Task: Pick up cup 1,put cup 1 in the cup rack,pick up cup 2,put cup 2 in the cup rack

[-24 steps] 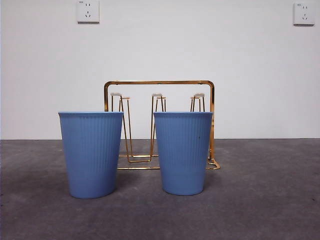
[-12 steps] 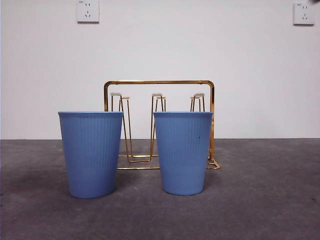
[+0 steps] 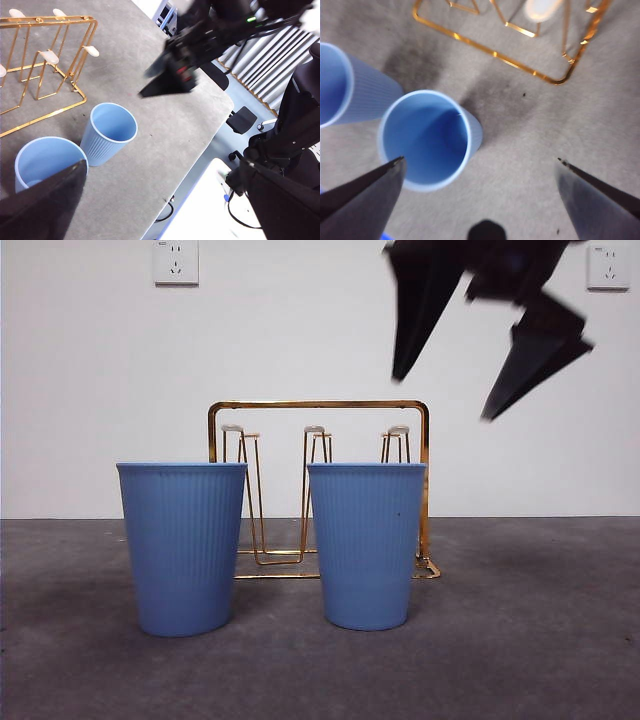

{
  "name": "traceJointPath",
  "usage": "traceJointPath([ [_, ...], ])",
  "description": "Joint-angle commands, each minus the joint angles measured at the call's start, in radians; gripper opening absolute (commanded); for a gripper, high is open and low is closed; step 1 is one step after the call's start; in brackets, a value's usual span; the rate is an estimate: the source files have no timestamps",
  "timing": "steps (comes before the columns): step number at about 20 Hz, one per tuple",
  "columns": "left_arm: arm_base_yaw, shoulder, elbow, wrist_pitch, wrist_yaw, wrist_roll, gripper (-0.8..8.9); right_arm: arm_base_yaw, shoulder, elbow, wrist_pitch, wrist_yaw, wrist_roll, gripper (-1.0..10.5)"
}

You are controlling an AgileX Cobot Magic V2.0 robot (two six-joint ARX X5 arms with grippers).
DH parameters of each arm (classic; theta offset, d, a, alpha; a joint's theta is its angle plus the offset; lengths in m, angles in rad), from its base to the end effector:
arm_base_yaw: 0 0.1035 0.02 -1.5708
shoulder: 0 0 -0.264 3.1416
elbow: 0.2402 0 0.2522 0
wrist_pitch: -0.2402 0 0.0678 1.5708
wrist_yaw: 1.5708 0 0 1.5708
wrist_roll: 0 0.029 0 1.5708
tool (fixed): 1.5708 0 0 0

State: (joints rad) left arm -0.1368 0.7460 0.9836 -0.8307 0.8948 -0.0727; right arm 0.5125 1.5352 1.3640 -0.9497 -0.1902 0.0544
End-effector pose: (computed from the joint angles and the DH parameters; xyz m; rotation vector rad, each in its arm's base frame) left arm 0.1171 -0.0390 0.3506 -0.2937 0.6125 -0.9801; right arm 0.2623 0.1539 0.2980 -0.1366 1.1432 0.5950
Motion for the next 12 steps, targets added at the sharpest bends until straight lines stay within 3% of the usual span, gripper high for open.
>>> traceJointPath([
  [1, -0.003, 0.000, 0.001, 0.010, 0.006, -0.006, 6.47, 0.021, 0.058, 0.005, 0.029, 0.038, 0.026, 5.0],
  [4, -0.003, 0.006, 0.001, 0.010, 0.006, -0.006, 6.47, 0.033, 0.127, 0.005, 0.067, 0.048, 0.048, 4.1],
  [9, -0.017, 0.016, 0.001, 0.010, 0.006, -0.006, 6.47, 0.038, 0.212, 0.005, 0.072, 0.049, 0.051, 3.8],
  [12, -0.032, 0.032, 0.001, 0.010, 0.005, -0.013, 6.47, 0.050, 0.233, 0.005, 0.076, 0.048, 0.049, 1.5],
])
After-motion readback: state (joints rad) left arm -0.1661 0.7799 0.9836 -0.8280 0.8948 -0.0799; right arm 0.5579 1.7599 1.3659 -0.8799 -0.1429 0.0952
